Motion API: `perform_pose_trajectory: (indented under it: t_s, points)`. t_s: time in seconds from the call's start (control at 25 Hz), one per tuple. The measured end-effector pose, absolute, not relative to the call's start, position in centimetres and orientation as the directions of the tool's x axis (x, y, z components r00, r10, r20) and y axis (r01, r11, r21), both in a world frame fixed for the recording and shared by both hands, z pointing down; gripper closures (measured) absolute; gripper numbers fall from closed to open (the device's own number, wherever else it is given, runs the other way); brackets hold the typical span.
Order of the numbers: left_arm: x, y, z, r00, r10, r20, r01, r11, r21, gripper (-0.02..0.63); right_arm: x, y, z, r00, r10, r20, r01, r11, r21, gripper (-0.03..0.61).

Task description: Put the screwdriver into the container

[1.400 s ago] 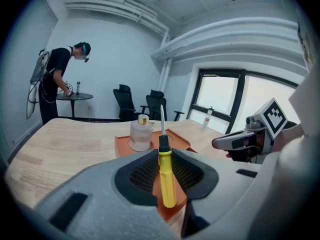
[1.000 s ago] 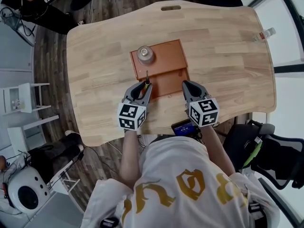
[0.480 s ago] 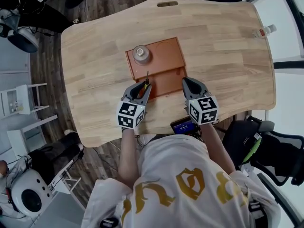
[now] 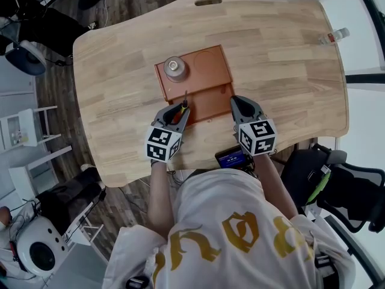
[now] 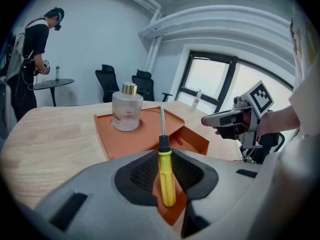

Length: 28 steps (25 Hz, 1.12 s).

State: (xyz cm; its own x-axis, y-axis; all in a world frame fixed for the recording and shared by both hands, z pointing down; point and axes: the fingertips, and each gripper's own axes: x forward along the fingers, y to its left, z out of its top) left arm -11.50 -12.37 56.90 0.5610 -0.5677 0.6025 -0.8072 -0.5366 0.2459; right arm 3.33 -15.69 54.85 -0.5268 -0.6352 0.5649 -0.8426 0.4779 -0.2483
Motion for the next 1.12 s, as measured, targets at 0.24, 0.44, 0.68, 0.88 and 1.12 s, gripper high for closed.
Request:
perform_pose_trajectory:
  t_s: [0.24, 0.44, 0.68, 0.88, 1.12]
  points:
    - [-11.2, -12.2, 57.6, 0.556, -0.538, 0.634, -0.8, -0.554, 0.231, 0.531, 4.0, -16.0, 55.2, -0.519, -0.637, 0.569, -0.847, 0.473, -0.243, 0.568]
    - [-10.9, -11.7, 58.4, 0.549, -0.504, 0.666, -0.786, -0.582, 0.208, 0.531, 4.1, -16.1, 55.4, -0.519, -0.634, 0.574, -0.848, 0.467, -0.251, 0.568]
    - [-10.7, -11.5, 59.0, 0.552, -0.482, 0.68, -0.782, -0.583, 0.222, 0.531, 3.7, -16.3, 55.4, -0.531, -0.628, 0.569, -0.841, 0.472, -0.264, 0.568]
    - [-10.4, -11.3, 59.5, 0.555, -0.436, 0.708, -0.758, -0.615, 0.216, 0.531, 3.8, -16.5, 55.6, -0.527, -0.627, 0.574, -0.843, 0.471, -0.261, 0.568]
    - [-10.0, -11.0, 60.4, 0.509, -0.357, 0.783, -0.704, -0.696, 0.141, 0.531, 3.5, -16.7, 55.9, -0.528, -0.62, 0.581, -0.841, 0.475, -0.257, 0.568]
